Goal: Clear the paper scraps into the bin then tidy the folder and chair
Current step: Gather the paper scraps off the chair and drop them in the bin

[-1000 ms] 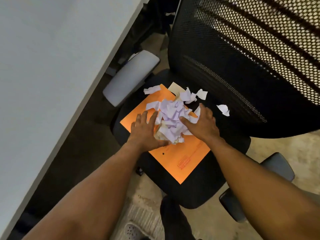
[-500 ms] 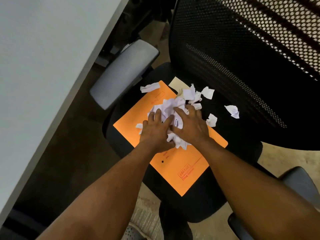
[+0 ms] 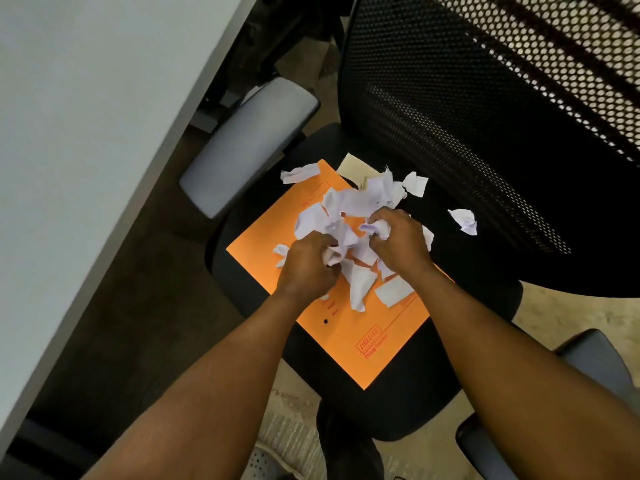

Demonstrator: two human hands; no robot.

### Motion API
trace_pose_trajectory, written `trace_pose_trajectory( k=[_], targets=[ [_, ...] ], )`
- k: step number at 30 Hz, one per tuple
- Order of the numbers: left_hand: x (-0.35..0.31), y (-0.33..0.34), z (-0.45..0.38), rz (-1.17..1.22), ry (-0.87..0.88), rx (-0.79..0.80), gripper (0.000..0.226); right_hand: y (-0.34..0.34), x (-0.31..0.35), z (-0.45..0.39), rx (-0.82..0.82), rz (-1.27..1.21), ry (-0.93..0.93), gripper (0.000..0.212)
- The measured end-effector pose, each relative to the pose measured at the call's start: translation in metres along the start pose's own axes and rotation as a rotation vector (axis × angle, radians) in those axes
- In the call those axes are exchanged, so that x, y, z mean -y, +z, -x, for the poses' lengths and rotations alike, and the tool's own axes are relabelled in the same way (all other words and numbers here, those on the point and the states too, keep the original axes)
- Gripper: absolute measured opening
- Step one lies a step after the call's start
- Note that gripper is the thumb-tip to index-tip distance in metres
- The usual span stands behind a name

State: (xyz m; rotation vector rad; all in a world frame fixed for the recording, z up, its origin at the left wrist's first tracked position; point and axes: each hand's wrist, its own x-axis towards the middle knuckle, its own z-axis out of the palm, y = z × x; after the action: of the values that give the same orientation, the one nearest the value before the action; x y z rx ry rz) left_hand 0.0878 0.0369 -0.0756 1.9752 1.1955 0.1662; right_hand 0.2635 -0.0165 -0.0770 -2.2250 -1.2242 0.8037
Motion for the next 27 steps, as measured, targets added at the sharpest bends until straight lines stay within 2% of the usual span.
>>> trace_pose_trajectory(
  k=[5, 11, 17, 23, 27],
  targets=[
    [-0.018, -0.022, 0.002, 0.242, -0.189, -0.017, 0.011, -0.021, 0.008, 0.008, -0.026, -0.147, 0.095, 0.016],
    [-0.043, -0.046, 0.012, 0.566, -0.386, -0.019, 0.021, -0.041, 0.013, 0.026, -0.067, -0.273, 0.222, 0.02],
    [-0.056, -0.064, 0.03, 0.746, -0.431, -0.013, 0.016, -0.049, 0.028, 0.042, -0.113, -0.37, 0.244, 0.021],
    [-0.048, -0.087, 0.066, 0.896, -0.455, -0.027, 0.024, -0.042, 0.051, 0.06, -0.129, -0.37, 0.207, 0.02],
    [-0.035, -0.106, 0.095, 0.949, -0.444, -0.069, 0.045, -0.029, 0.073, 0.078, -0.112, -0.369, 0.15, 0.023]
  ],
)
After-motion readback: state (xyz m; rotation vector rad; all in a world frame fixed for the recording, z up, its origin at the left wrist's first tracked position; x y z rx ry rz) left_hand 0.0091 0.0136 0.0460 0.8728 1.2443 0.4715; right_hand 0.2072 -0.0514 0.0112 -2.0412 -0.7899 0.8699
